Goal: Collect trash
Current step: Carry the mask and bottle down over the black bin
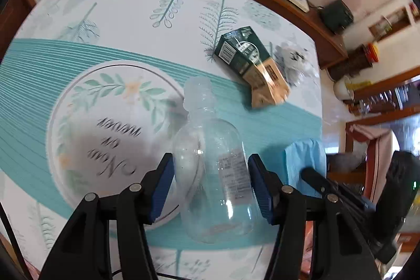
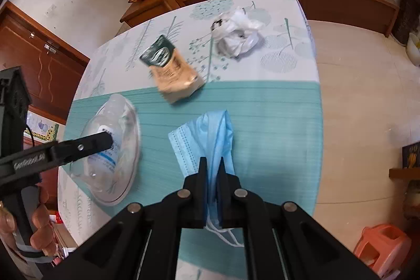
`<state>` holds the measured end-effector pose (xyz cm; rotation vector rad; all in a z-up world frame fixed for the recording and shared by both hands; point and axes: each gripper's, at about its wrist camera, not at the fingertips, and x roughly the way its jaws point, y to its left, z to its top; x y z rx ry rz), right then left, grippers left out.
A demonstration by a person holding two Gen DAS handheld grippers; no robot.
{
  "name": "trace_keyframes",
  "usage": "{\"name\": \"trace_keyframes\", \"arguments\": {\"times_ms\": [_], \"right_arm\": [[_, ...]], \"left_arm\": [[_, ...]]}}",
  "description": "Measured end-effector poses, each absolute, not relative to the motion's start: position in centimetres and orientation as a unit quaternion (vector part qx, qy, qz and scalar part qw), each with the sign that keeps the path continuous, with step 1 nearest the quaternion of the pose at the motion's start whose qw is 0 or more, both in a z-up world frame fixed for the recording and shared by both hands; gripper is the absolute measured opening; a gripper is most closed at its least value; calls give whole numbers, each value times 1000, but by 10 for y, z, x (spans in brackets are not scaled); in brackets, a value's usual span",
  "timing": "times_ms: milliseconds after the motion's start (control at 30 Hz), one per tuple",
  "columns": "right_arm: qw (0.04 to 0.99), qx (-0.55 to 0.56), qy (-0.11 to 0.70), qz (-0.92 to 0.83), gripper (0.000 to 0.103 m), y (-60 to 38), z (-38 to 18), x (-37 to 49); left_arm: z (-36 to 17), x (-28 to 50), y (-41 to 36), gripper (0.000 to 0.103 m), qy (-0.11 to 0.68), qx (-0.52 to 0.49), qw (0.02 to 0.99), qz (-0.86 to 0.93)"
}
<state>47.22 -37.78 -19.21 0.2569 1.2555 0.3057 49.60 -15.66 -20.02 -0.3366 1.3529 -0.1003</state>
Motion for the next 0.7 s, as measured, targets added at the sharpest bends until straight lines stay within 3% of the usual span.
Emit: {"name": "trace_keyframes", "arguments": {"times_ms": [700], "right_arm": [[841,182,505,64,4,-273,-109,217]], "left_arm": [[-128,259,-40,56,590,-61,782,-191]]}}
